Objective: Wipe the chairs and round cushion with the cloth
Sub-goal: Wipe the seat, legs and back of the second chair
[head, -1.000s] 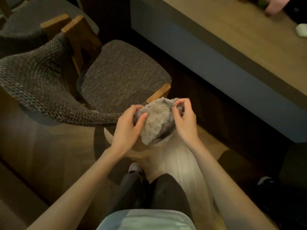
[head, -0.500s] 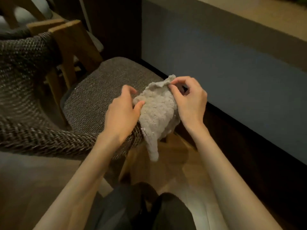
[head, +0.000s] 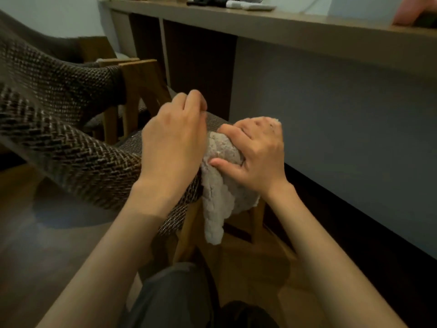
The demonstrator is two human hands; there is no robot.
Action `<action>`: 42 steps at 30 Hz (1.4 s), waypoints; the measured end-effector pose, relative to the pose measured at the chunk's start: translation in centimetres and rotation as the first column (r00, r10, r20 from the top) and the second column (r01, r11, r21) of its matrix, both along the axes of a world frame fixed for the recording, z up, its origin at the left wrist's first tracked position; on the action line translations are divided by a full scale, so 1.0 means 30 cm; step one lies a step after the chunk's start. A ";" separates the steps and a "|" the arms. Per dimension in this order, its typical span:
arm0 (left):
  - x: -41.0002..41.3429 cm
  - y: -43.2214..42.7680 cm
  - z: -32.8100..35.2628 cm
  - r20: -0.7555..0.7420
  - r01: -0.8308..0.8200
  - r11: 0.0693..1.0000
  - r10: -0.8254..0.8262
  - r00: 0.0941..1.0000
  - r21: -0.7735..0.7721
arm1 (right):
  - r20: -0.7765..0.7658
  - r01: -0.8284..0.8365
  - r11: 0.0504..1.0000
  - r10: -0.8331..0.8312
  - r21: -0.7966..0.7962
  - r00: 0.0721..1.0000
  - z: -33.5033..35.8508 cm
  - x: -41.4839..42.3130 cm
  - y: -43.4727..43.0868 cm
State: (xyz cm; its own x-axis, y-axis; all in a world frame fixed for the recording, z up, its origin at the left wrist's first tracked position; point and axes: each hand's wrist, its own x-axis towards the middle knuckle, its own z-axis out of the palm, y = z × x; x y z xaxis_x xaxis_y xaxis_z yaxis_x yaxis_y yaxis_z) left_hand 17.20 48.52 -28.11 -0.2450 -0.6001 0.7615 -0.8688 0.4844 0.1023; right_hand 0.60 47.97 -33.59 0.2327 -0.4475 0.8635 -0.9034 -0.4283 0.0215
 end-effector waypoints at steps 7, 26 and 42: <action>-0.011 0.095 -0.165 0.146 0.029 0.988 -0.006 0.989 -0.154 | 0.073 0.005 0.985 0.008 -0.172 0.997 -0.040 -0.037 -0.050; -0.017 0.073 -0.627 0.599 -0.025 0.974 0.158 0.785 -0.225 | 0.582 -0.006 0.893 -0.289 0.451 0.760 -0.487 -0.099 0.052; -0.211 0.026 -0.697 0.560 -0.204 0.905 -0.044 0.827 0.372 | 0.527 -0.005 0.782 -0.415 0.623 0.742 -0.678 -0.126 0.056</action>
State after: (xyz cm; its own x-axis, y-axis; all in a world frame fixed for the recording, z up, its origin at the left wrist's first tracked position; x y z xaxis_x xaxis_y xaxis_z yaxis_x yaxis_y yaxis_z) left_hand 10.86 49.30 -49.01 -0.4787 -0.8542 0.2029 -0.8712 0.4335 -0.2305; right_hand -3.17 49.65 -53.93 -0.4044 -0.8479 0.3428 -0.6824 0.0302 -0.7304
